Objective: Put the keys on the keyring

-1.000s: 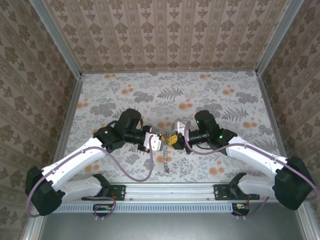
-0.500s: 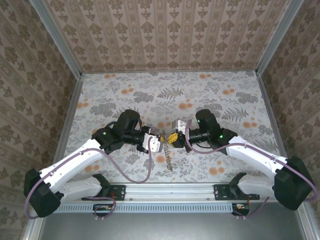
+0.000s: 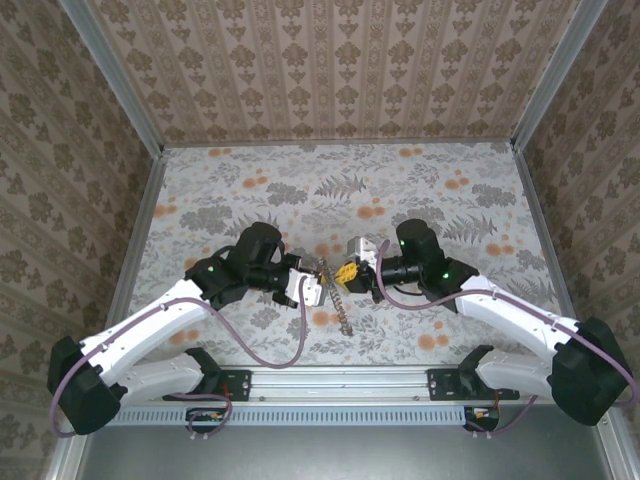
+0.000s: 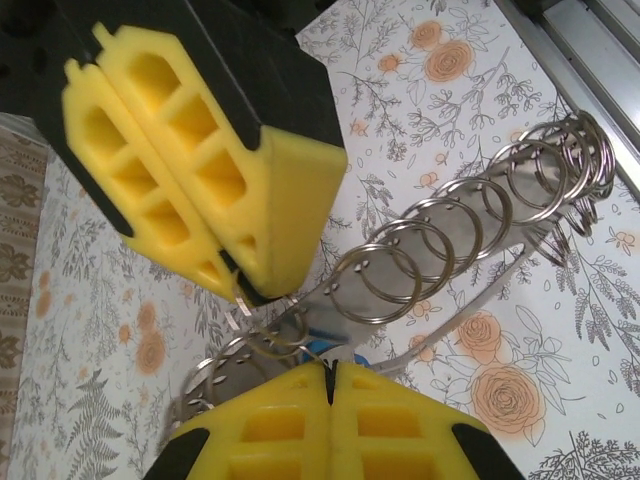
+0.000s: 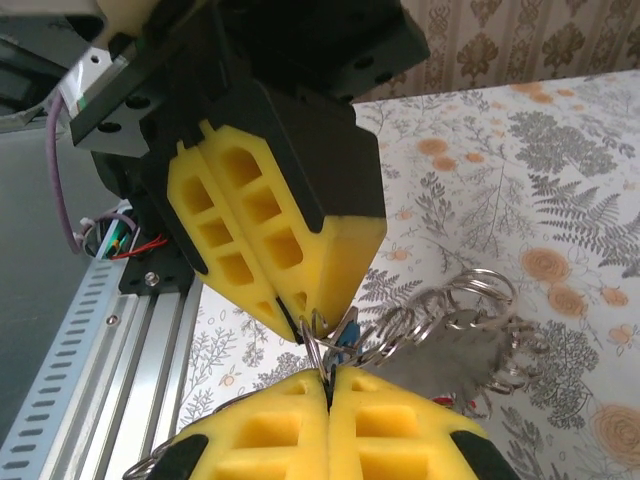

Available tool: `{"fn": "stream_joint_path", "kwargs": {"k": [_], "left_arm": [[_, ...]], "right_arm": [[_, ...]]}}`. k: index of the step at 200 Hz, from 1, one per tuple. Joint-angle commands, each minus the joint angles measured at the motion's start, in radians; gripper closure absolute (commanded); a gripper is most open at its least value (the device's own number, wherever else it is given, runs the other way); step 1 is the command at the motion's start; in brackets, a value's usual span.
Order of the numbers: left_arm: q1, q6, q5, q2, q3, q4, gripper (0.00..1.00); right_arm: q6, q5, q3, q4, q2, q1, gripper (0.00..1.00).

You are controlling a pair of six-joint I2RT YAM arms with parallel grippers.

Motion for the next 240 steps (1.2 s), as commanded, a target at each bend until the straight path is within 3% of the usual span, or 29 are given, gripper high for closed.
{"fn": "stream_joint_path", "kwargs": {"k": [1,52,78,101,123,163,240], "left_arm": [[-0.010,-0.007,0.012,-0.005,-0.009,-0.014,1.00],[-0.009,-0.094,0.014,-0.006,-0.014,0.024,1.00],[-0.005,-0.197,0.018,-0.015,-0.022,0.081,0.63],[0.000,-0.284,0.013,-0.029,-0.048,0.167,0.56],[0.012,-0.350,0.032,-0.031,-0.052,0.212,0.58],[0.021,-0.423,0.087,-0.037,-0.083,0.282,0.75],[0.022,-0.493,0.134,-0.024,-0.088,0.319,0.82]], "right_arm": [[0.007,-0.003,-0.007,0.079,-0.033,-0.006,1.00],[-0.005,0.005,-0.031,0.104,-0.056,-0.006,1.00],[-0.009,0.010,-0.042,0.116,-0.067,-0.006,1.00],[-0.005,0.013,-0.055,0.137,-0.069,-0.005,1.00],[-0.003,0.016,-0.067,0.158,-0.073,-0.004,1.00],[0.007,0.041,-0.085,0.194,-0.082,-0.003,1.00],[0.015,0.066,-0.097,0.213,-0.089,0.000,1.00]]}}
